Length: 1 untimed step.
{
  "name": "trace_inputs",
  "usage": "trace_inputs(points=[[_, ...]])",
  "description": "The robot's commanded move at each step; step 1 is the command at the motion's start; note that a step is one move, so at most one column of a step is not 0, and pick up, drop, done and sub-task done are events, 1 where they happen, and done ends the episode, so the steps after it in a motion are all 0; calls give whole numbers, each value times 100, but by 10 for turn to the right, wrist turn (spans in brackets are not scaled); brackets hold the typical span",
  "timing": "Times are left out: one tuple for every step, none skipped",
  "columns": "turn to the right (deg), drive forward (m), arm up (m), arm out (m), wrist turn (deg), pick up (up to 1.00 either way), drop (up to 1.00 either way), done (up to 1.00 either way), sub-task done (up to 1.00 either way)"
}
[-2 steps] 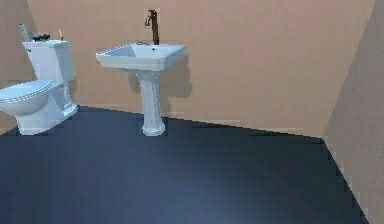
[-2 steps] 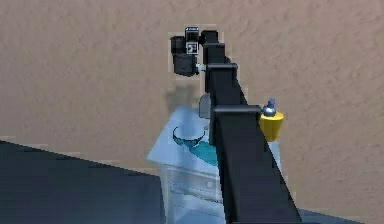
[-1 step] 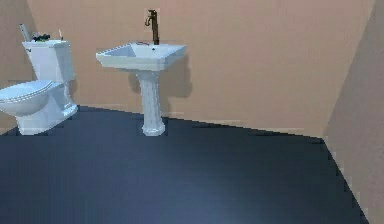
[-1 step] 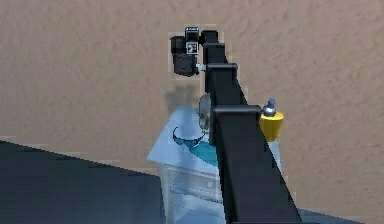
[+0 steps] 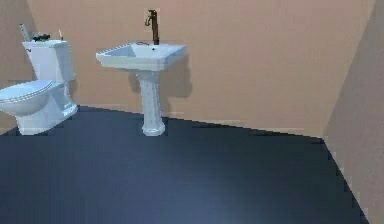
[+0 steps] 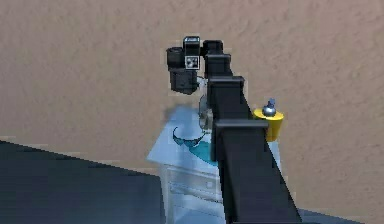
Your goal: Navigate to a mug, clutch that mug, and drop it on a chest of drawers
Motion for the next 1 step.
trace_inputs(points=[[0,0,0,0,0,0,0,100,0]])
